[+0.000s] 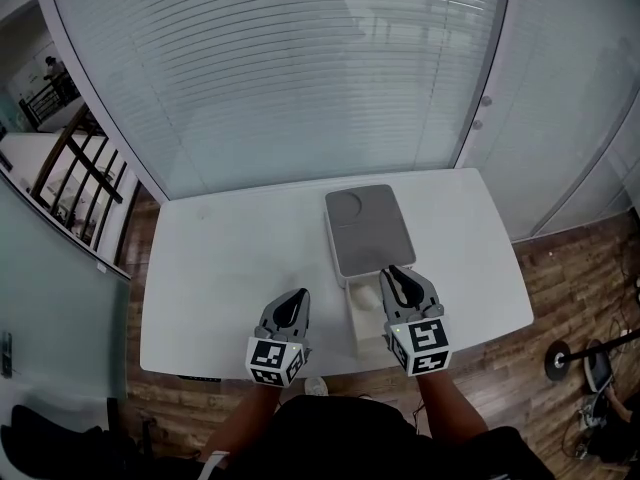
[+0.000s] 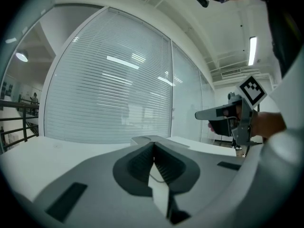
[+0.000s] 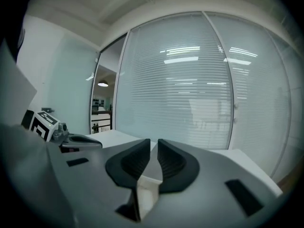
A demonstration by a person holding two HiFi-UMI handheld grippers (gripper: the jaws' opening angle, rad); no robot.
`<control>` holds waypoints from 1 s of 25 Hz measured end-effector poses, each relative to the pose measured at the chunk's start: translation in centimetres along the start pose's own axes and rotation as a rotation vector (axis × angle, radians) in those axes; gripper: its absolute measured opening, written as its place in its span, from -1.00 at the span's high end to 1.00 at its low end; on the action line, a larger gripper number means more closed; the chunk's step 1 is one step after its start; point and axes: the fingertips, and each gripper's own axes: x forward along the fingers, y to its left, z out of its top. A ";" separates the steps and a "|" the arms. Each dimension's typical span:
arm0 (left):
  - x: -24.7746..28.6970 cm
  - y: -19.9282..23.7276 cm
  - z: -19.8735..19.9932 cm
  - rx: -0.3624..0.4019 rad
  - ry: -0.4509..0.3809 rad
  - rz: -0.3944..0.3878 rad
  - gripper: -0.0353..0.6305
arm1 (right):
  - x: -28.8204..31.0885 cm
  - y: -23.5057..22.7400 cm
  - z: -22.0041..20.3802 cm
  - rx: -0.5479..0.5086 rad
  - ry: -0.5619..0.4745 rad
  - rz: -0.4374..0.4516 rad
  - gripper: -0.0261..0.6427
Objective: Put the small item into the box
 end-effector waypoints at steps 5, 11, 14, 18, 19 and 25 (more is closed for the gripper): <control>0.4 -0.2 0.9 0.018 -0.005 0.002 0.86 | -1.8 -1.4 1.9 0.003 -0.107 -0.050 0.90; -0.3 1.2 1.6 0.035 -0.019 0.027 0.86 | -2.5 -1.8 1.7 -0.016 -0.149 -0.108 0.91; -0.4 1.0 1.6 0.035 -0.027 0.025 0.86 | -3.0 -2.0 1.8 -0.033 -0.157 -0.125 0.91; -0.6 0.6 1.8 0.045 -0.026 0.016 0.86 | -2.9 -1.9 1.9 -0.036 -0.146 -0.122 0.91; -0.6 0.5 1.8 0.047 -0.024 0.013 0.86 | -2.8 -1.8 1.9 -0.035 -0.143 -0.121 0.91; -0.6 -0.2 2.1 0.060 -0.027 -0.003 0.86 | -2.6 -1.2 1.7 -0.040 -0.146 -0.097 0.91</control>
